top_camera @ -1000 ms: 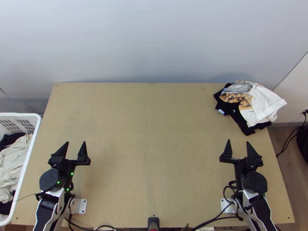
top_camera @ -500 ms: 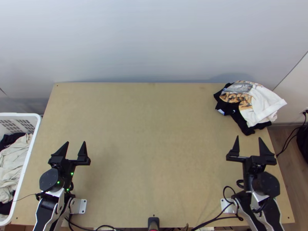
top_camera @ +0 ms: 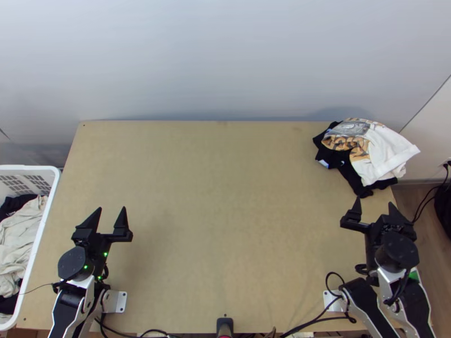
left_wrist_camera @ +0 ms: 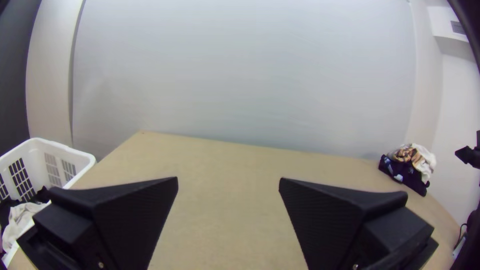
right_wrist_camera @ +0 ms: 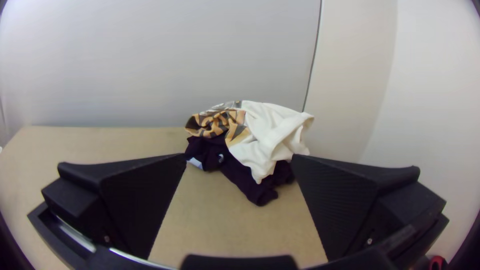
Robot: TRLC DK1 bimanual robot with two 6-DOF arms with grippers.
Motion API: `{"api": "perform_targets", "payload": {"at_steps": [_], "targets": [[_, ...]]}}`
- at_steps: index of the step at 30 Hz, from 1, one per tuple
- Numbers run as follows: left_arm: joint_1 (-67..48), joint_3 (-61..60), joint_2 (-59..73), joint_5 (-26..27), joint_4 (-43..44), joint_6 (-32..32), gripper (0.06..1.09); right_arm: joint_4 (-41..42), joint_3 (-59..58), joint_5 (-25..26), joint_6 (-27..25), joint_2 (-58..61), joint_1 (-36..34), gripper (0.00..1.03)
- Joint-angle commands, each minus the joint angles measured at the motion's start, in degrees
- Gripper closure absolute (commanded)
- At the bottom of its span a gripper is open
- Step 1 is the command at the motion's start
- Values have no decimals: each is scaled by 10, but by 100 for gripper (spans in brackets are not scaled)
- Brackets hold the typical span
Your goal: Fold the t-shirt
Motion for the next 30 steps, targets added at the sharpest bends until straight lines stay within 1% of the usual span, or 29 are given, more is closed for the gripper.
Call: {"api": "perform_targets", "payload": {"at_steps": [1,3,5,7,8,9,10,11,12,13,14,15,17,21,24,26,30], "targets": [[-1,0,0,1,0,-6,10,-51,44,4,18,27,13,5],[-10,1,-1,15,-4,-36,10,-60,47,4,21,26,14,5],[-23,1,-1,7,-5,-38,10,-69,53,4,31,26,14,5],[-22,1,-1,-36,-6,-35,10,-77,57,4,38,27,13,5],[-22,2,-2,-48,-6,-29,10,-78,58,4,42,26,13,5],[-23,5,-1,-67,-6,-16,10,-83,59,4,47,25,13,5],[-29,5,-1,-97,-3,-1,10,-84,59,4,50,26,13,5],[-35,6,-2,-114,-1,1,10,-84,59,4,54,25,13,5],[-37,10,-1,-118,-1,7,10,-86,60,4,59,26,13,5],[-38,10,-1,-127,6,30,10,-89,62,4,64,27,13,5],[-39,10,-1,-128,20,61,10,-90,65,4,68,27,13,5],[-40,15,-2,-129,24,71,10,-91,67,4,70,28,13,5],[-22,35,-1,-132,26,74,10,-96,70,4,75,30,13,5],[10,106,41,-130,-8,84,10,-106,79,2,77,37,13,5],[64,164,89,-130,-39,87,10,-108,91,1,78,49,13,5],[105,193,118,-130,-34,105,10,-108,97,0,79,60,14,5],[188,260,171,-129,-26,122,10,-108,93,-1,91,75,14,5]]}}
